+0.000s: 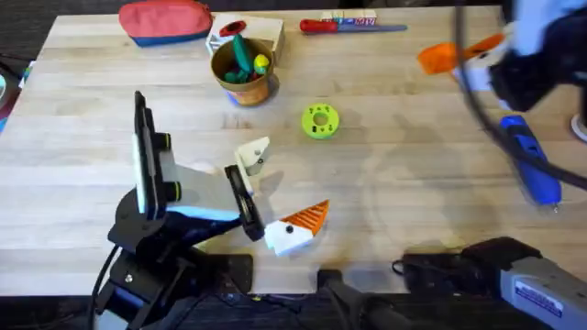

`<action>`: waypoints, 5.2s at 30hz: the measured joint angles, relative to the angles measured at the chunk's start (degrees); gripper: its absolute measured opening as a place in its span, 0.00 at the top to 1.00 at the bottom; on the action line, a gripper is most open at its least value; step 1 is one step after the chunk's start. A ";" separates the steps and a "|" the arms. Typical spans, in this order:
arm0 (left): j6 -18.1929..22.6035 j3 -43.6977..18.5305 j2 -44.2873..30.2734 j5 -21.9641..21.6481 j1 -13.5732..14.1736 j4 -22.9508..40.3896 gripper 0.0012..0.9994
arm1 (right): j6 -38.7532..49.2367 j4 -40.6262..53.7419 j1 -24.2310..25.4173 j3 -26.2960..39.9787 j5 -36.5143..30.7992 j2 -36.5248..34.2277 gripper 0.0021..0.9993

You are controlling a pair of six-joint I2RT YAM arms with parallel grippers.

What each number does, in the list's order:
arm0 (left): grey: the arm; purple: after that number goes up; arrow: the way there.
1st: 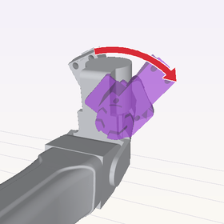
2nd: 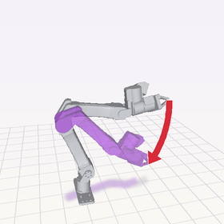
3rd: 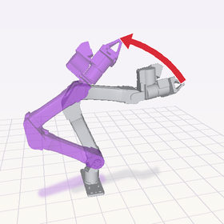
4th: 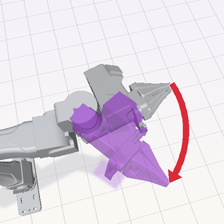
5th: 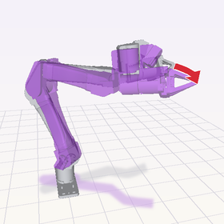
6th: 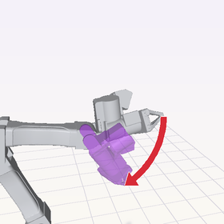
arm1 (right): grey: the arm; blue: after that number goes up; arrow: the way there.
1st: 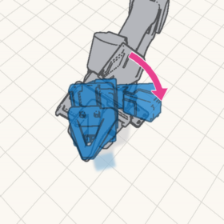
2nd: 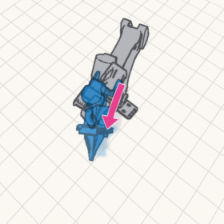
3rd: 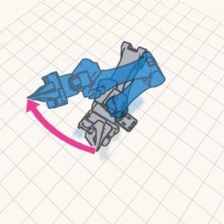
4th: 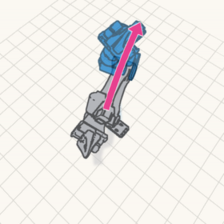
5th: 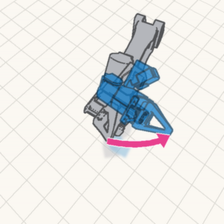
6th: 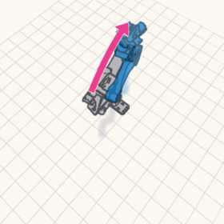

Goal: Pick up the gripper from the table and insert it into the empty holder that is missing its gripper. Then pick up a screw, insert it into the mounting hole, and use the screwdriver to tighten it. Finally, clean up the table by picking up the vegetable and placing it into the bucket.

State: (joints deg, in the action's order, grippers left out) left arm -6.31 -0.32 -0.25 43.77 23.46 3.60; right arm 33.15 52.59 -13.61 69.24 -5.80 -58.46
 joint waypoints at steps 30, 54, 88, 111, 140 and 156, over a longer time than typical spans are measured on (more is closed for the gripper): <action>-0.15 0.00 0.00 0.00 0.00 0.00 0.01 | -60.00 -21.63 3.94 -29.63 61.09 -1.93 1.00; -0.15 0.00 0.00 -0.09 0.00 0.00 0.01 | -73.26 -46.35 -5.73 -29.67 79.80 -19.32 1.00; -0.17 0.00 0.00 -0.67 -0.37 -0.06 0.01 | -78.21 -56.23 -9.70 -29.69 78.51 -23.30 1.00; -2.87 -0.02 -0.55 -4.60 -1.36 0.02 0.01 | -93.02 -83.05 -15.83 -29.65 74.99 -35.66 1.00; -1.40 -0.07 -0.37 -0.45 -0.35 0.04 0.01 | -87.07 -84.23 -13.89 -29.24 82.18 -38.79 0.01; -1.36 -0.07 -0.37 -0.01 -0.35 0.07 0.01 | -72.48 -74.76 2.23 -15.75 67.35 -38.77 0.01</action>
State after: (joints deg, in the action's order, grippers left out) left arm -7.66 -0.38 -0.62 43.76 23.11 3.66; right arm -39.33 -22.16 -11.37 53.49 61.55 -97.23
